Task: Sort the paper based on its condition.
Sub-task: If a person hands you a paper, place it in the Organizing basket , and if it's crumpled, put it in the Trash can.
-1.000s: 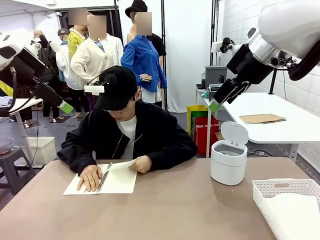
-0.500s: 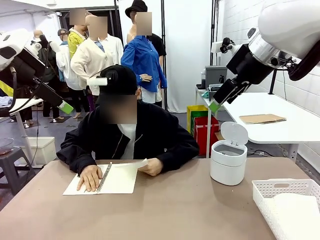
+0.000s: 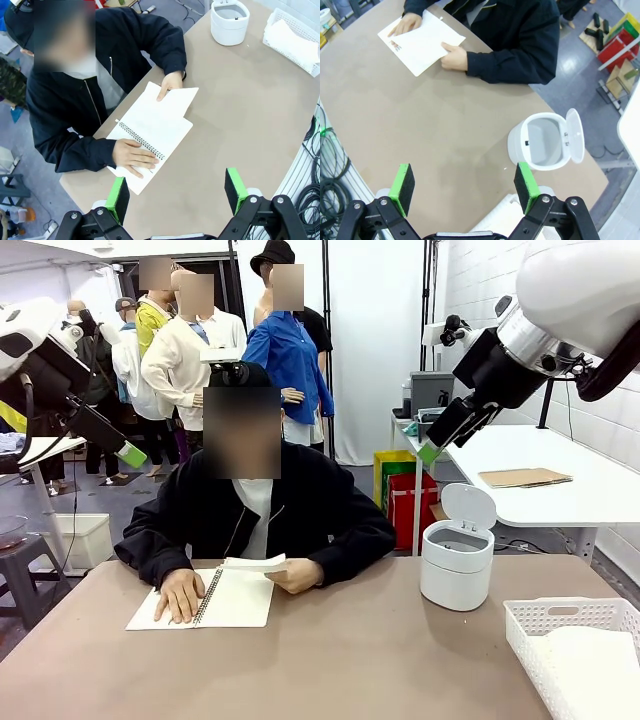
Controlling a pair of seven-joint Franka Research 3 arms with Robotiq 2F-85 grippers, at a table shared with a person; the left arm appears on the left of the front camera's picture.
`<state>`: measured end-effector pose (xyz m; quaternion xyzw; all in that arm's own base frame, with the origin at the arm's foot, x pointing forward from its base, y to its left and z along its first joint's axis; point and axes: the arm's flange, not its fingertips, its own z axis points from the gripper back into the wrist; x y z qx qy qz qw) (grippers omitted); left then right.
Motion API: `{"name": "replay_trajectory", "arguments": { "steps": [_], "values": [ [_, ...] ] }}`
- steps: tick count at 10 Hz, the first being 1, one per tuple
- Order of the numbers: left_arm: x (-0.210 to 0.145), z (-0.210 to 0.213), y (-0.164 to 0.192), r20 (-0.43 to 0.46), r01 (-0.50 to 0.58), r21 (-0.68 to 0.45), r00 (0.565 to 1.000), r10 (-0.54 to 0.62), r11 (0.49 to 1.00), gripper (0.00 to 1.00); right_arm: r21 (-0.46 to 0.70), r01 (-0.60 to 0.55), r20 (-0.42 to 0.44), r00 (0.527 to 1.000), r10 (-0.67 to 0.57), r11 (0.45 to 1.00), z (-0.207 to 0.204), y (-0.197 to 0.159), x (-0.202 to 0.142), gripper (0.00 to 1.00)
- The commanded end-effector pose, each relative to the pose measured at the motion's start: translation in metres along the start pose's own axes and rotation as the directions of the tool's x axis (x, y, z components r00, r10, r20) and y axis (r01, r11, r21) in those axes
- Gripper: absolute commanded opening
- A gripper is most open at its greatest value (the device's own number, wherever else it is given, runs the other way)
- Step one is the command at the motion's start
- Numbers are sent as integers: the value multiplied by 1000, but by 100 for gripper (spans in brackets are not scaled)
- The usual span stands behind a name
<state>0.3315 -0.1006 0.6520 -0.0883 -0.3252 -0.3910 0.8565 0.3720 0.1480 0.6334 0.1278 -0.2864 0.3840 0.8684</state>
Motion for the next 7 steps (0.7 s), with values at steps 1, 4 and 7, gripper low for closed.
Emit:
{"name": "replay_trajectory", "arguments": {
  "steps": [1,4,7],
  "values": [
    [1,0,-3,-3,-11,9,1000,11,1000,100,1,0,-1,1000,0,1000,0,0,0,100],
    [1,0,-3,-3,-11,9,1000,11,1000,100,1,0,-1,1000,0,1000,0,0,0,100],
    [1,0,-3,-3,-11,9,1000,11,1000,100,1,0,-1,1000,0,1000,0,0,0,100]
  ]
}}
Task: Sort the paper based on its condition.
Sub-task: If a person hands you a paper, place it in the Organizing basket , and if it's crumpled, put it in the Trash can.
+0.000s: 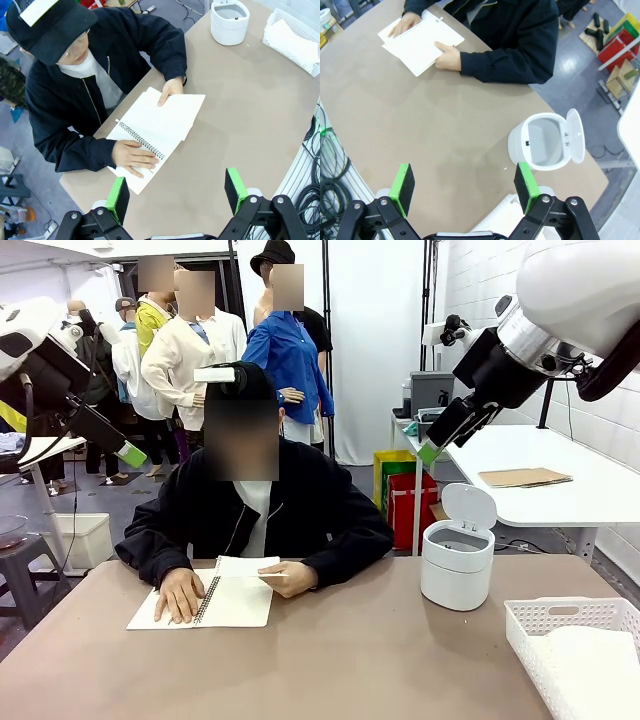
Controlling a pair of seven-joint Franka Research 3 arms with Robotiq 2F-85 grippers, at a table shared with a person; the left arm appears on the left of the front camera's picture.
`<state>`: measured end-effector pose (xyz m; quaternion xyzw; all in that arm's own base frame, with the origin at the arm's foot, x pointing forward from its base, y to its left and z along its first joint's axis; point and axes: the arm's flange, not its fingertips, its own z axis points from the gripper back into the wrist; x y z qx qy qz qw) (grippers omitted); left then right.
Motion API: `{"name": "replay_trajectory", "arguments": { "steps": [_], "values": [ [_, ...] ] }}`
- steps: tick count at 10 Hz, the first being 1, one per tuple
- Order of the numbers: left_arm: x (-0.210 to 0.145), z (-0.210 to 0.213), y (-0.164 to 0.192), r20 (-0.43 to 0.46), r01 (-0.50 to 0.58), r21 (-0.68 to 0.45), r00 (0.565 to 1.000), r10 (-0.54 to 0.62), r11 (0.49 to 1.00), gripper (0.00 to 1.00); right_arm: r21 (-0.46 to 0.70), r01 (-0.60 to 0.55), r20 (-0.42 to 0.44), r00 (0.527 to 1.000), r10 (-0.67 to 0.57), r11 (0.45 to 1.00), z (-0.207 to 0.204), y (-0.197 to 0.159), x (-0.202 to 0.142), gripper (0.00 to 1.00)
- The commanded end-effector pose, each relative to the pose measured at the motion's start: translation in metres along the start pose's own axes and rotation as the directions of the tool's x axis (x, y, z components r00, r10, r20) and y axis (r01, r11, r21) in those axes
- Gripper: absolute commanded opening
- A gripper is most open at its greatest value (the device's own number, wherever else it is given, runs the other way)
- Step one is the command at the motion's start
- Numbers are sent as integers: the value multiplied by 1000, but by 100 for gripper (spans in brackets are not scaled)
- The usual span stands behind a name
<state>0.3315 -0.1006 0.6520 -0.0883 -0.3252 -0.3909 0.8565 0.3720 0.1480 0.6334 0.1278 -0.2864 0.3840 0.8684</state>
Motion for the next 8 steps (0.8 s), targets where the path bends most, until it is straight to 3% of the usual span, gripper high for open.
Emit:
{"name": "replay_trajectory", "arguments": {
  "steps": [1,8],
  "values": [
    [1,0,-3,-3,-11,9,1000,11,1000,100,1,0,-1,1000,0,1000,0,0,0,100],
    [1,0,-3,-3,-11,9,1000,11,1000,100,1,0,-1,1000,0,1000,0,0,0,100]
  ]
}}
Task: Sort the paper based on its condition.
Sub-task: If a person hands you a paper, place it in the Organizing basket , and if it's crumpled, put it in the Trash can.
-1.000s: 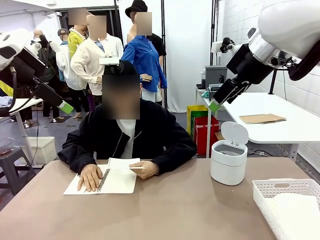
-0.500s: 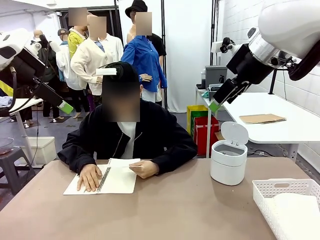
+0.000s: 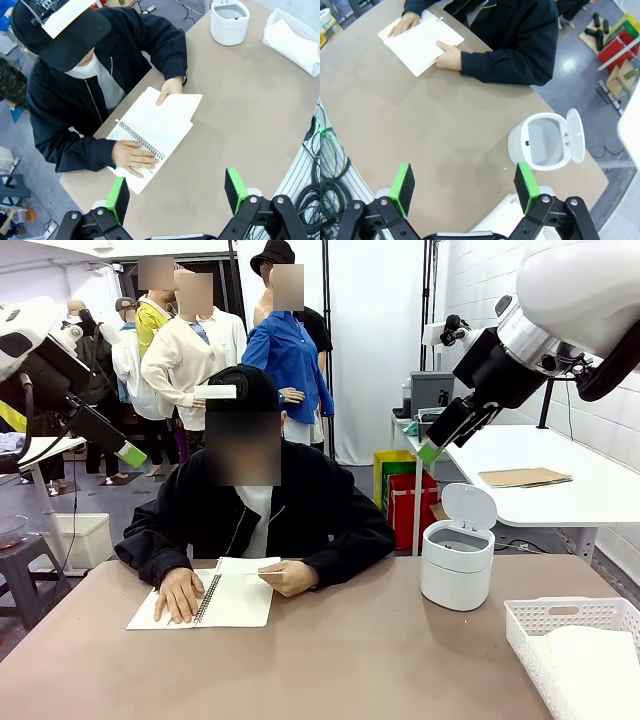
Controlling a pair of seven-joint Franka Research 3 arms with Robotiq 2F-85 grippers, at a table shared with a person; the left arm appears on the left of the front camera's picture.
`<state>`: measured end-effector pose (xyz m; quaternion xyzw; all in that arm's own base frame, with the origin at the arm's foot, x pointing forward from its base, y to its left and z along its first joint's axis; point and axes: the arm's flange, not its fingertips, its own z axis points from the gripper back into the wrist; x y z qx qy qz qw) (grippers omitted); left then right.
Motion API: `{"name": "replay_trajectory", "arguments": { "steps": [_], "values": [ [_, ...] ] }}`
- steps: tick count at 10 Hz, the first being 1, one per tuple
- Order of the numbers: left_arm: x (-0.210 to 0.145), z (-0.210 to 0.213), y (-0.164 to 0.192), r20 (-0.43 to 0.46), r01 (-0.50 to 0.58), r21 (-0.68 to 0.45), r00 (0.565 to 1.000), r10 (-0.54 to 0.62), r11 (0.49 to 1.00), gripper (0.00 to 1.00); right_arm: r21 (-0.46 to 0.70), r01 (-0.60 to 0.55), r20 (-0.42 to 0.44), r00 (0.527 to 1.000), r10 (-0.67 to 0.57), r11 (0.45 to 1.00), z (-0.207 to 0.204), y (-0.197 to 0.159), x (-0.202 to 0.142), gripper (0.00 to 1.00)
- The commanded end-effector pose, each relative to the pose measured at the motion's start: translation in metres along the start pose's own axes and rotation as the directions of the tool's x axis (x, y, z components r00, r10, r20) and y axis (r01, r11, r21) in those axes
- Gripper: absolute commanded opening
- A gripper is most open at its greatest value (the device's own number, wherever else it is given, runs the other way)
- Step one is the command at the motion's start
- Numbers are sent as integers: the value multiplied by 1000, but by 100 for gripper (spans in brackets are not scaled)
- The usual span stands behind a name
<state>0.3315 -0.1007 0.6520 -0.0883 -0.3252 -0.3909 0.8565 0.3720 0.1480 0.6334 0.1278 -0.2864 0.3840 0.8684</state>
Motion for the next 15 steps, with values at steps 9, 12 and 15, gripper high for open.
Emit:
{"name": "replay_trajectory", "arguments": {
  "steps": [9,12,15],
  "values": [
    [1,0,-3,-3,-11,9,1000,11,1000,100,1,0,-1,1000,0,1000,0,0,0,100],
    [1,0,-3,-3,-11,9,1000,11,1000,100,1,0,-1,1000,0,1000,0,0,0,100],
    [1,0,-3,-3,-11,9,1000,11,1000,100,1,0,-1,1000,0,1000,0,0,0,100]
  ]
}}
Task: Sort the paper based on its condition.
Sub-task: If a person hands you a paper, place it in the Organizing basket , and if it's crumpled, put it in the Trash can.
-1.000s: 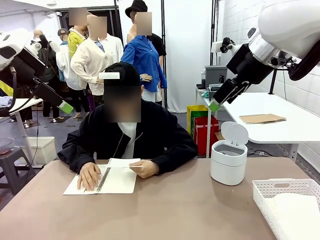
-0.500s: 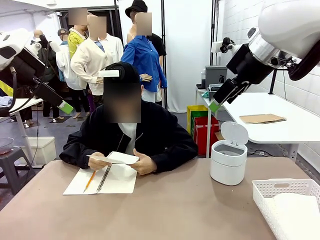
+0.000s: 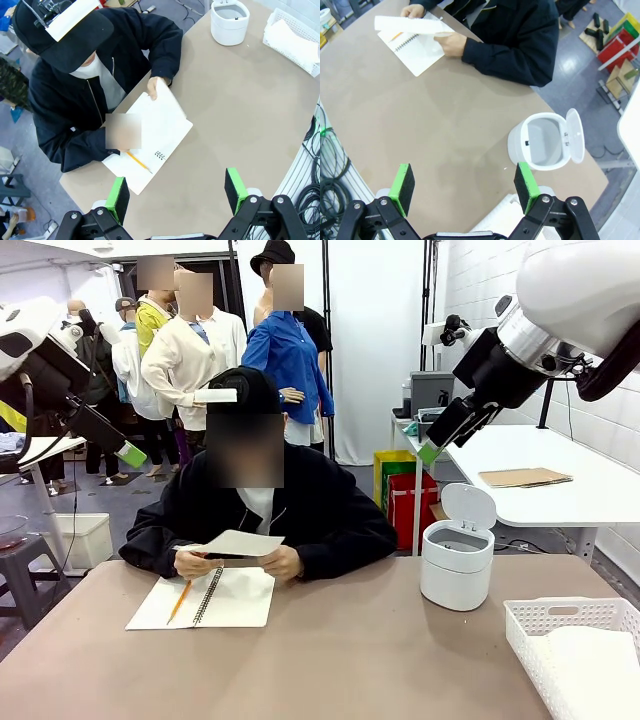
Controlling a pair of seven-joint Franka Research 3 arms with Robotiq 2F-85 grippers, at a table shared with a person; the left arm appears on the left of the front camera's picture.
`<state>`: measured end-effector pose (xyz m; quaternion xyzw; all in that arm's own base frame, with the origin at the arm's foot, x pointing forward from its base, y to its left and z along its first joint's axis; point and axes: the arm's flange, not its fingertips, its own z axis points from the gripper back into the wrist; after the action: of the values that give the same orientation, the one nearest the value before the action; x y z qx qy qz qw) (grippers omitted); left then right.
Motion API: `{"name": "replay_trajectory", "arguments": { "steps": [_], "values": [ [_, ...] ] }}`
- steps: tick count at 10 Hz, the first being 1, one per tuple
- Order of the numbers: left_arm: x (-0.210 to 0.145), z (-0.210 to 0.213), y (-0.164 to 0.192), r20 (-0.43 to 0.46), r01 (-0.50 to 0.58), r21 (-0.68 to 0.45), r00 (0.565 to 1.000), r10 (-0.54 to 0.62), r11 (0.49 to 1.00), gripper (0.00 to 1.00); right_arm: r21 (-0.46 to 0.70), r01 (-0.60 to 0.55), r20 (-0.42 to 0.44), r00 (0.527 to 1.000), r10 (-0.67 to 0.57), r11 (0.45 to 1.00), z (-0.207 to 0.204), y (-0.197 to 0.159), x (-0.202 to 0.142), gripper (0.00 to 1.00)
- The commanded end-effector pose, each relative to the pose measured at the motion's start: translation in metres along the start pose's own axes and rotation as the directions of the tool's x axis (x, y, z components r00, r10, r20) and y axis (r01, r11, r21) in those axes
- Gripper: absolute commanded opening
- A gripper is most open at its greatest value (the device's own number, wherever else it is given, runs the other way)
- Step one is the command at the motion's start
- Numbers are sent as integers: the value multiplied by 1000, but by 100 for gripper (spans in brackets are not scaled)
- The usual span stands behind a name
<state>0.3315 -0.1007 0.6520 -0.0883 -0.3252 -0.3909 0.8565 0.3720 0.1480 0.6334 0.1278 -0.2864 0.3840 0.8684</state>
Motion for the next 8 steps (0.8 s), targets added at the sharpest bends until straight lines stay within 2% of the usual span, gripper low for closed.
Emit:
{"name": "replay_trajectory", "arguments": {
  "steps": [1,8],
  "values": [
    [1,0,-3,-3,-11,9,1000,11,1000,100,1,0,-1,1000,0,1000,0,0,0,100],
    [1,0,-3,-3,-11,9,1000,11,1000,100,1,0,-1,1000,0,1000,0,0,0,100]
  ]
}}
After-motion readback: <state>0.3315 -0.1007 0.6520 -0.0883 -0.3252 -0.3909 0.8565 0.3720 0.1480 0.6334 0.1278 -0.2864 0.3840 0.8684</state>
